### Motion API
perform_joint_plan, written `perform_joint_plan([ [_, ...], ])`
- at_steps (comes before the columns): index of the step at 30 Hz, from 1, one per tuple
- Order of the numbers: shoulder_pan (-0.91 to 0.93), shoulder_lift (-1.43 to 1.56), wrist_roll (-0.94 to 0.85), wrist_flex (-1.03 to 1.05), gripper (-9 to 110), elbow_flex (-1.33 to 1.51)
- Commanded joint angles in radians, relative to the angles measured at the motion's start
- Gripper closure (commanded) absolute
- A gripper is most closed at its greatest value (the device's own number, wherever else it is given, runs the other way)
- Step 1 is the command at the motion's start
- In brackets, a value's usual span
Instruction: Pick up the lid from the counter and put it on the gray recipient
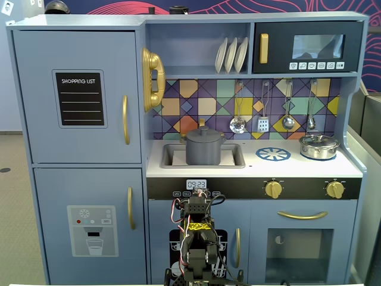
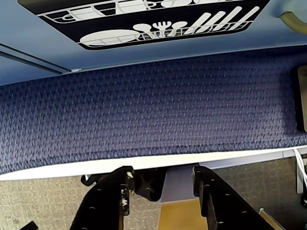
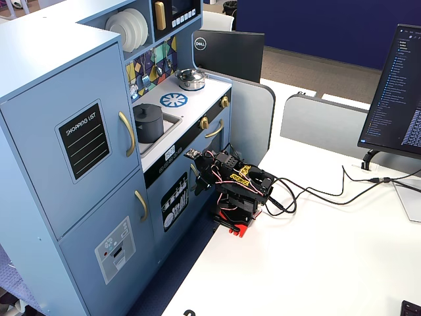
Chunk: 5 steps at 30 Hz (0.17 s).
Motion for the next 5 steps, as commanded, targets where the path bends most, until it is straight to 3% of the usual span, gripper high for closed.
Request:
perform_joint_plan([
  [1, 0.017, -0.011, 0.006, 0.173, 94, -0.002],
  [5, 0.017, -0.011, 0.006, 0.173, 94, -0.002],
])
